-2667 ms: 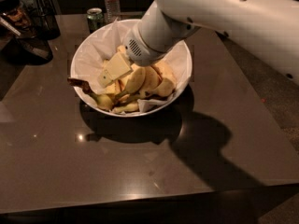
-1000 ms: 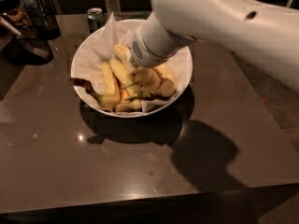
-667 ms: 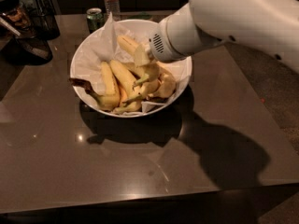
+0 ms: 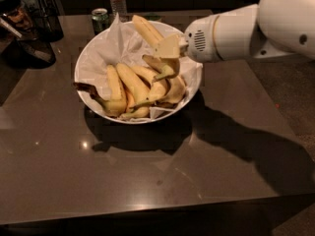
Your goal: Pick banana from white bowl
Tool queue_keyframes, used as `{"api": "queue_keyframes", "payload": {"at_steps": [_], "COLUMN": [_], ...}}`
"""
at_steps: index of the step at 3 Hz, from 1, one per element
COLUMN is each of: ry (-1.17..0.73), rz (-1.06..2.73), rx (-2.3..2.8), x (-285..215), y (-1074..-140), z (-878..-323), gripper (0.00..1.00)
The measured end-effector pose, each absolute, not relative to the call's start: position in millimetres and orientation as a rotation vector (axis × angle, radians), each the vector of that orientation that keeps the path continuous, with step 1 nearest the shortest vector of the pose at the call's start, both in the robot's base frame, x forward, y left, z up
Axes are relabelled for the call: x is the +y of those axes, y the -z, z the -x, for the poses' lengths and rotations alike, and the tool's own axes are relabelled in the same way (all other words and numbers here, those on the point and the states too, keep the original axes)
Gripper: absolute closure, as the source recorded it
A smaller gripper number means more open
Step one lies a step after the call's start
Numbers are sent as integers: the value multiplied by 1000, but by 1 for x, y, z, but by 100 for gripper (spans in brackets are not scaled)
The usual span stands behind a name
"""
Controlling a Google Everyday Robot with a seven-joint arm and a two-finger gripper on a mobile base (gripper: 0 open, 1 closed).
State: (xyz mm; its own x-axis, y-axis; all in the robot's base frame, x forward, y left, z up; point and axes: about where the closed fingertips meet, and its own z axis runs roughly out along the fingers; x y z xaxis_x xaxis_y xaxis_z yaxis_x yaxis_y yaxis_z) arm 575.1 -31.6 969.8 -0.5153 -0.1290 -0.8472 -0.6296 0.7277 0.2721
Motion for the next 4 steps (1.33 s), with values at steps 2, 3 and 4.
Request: {"api": "queue_keyframes", "payload": {"at_steps": [2,3,4], "ry": [-977,-970,-990], "rz": [795,1045,1220], "rx": [1762,1607,1504], "x": [-37,-29,-18], "y": [-1040,-1064,-1073], "z": [-511,-471,-445], "gripper": [100,100,100]}}
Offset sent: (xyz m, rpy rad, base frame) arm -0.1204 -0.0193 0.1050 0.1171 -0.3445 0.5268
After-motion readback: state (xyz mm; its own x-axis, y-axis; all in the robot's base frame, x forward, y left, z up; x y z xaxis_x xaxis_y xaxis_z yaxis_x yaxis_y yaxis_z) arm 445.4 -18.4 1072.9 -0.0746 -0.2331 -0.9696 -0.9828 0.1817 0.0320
